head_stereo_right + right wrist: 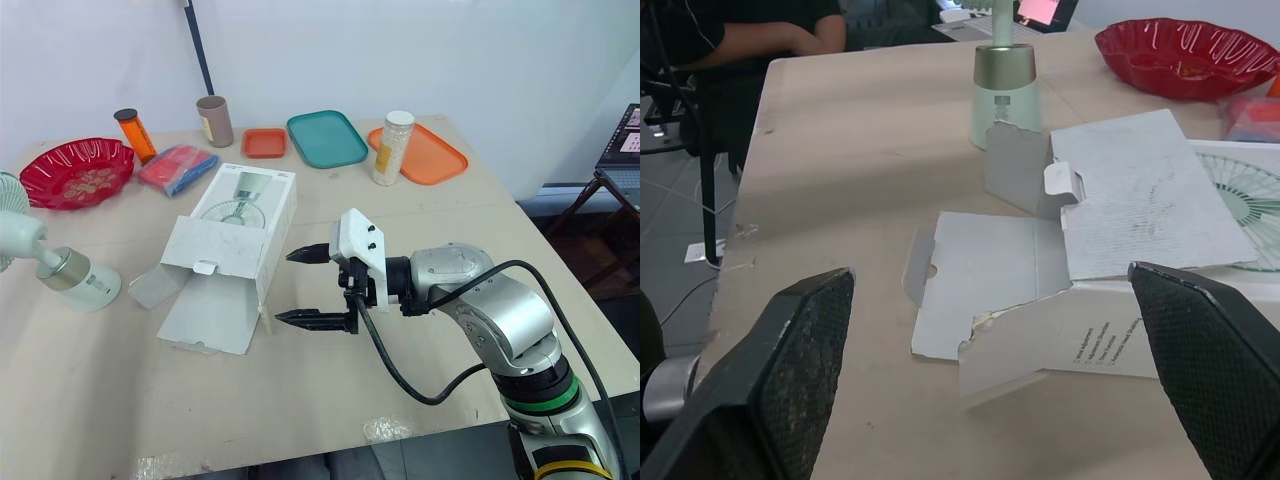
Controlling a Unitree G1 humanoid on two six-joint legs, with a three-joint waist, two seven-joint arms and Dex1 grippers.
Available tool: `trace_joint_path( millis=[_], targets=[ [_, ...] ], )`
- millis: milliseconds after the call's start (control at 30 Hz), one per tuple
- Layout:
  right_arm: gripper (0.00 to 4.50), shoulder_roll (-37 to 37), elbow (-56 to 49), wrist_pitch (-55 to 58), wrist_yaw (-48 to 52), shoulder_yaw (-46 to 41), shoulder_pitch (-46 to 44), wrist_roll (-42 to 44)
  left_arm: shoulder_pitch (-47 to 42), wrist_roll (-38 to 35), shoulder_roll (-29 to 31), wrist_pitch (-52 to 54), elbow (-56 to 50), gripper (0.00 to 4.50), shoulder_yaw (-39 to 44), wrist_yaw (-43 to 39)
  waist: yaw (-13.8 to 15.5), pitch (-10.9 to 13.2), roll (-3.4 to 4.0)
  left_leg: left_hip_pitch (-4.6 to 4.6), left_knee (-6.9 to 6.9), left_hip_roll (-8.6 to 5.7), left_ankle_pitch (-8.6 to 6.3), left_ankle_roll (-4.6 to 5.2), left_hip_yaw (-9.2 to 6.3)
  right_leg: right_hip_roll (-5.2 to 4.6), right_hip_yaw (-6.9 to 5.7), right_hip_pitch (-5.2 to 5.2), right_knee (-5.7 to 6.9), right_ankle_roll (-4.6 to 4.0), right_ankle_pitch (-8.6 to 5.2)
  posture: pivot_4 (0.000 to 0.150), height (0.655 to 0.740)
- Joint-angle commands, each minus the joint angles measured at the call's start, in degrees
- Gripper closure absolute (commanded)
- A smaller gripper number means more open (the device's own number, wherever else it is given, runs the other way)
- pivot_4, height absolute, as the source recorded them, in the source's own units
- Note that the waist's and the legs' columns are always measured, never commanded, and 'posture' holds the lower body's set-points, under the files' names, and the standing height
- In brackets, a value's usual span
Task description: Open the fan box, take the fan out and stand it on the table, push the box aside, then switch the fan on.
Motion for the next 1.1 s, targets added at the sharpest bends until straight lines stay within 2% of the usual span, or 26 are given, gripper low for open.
trace_joint_path(
  millis=[33, 267, 333, 433, 500, 933, 1100],
  targets=[
    [0.00, -0.5, -1.6, -1.2, 0.5, -0.9, 0.0, 0.1, 0.5, 1.1, 0.7, 0.6, -0.2, 2.43, -0.8, -0.8, 0.0, 0.0, 0.06, 0.00, 0.00, 0.00, 0.00, 0.00, 0.00, 0.00, 0.00, 0.00, 0.00, 0.00, 0.00, 0.150, 0.7400],
    [0.00, -0.5, -1.7, -1.4, 0.6, -0.9, 0.0, -0.2, -0.1, 0.7, 0.8, 1.7, -1.2, 2.43, -1.8, -1.2, 0.0, 0.0, 0.21, 0.02, 0.00, -0.01, 0.00, 0.00, 0.00, -0.01, 0.01, 0.03, 0.01, 0.00, 0.00, 0.150, 0.7400],
    [0.00, -0.4, -1.6, -1.4, 0.7, -0.9, 0.0, -0.3, -0.1, 0.4, 0.7, 2.1, -1.4, 1.46, -1.7, -1.3, 0.0, 0.0, 0.24, 0.02, 0.00, -0.01, 0.00, 0.00, 0.00, -0.01, 0.00, 0.03, 0.01, 0.00, 0.00, 0.150, 0.7400],
    [0.00, -0.5, -1.6, -1.5, 0.9, -1.0, 0.0, -0.4, -0.2, 0.4, 0.5, 2.2, -1.5, 0.50, -1.6, -1.6, 0.0, 0.0, 0.22, 0.02, 0.00, -0.01, 0.00, 0.00, 0.00, 0.00, 0.00, 0.03, 0.00, 0.00, 0.00, 0.150, 0.7400],
    [0.00, -0.4, -1.5, -1.6, 1.0, -1.0, -0.1, -0.4, -0.4, 0.2, 0.3, 2.3, -1.8, 0.05, -1.5, -1.6, 0.0, 0.0, 0.20, 0.00, 0.00, 0.00, 0.00, 0.00, -0.01, 0.01, -0.01, 0.02, 0.00, 0.00, 0.00, 0.150, 0.7400],
    [0.00, -0.6, -1.3, -1.8, 1.7, -1.1, -0.2, -0.7, 0.2, -1.3, -1.7, 3.6, -3.5, 0.05, -0.1, -1.3, 0.0, 0.0, 0.19, -0.01, 0.00, 0.00, 0.00, 0.00, -0.01, -0.01, 0.00, 0.01, -0.01, 0.00, 0.00, 0.150, 0.7400],
    [0.00, -1.0, -1.3, -2.0, 2.3, -1.3, -0.1, -0.9, 5.7, -4.6, -3.9, 2.9, -5.3, 0.05, 5.7, -5.1, -0.1, 0.0, 0.19, -0.01, 0.00, 0.01, 0.00, 0.00, 0.01, 0.00, 0.00, 0.00, -0.01, 0.00, 0.00, 0.150, 0.7400]
  ],
)
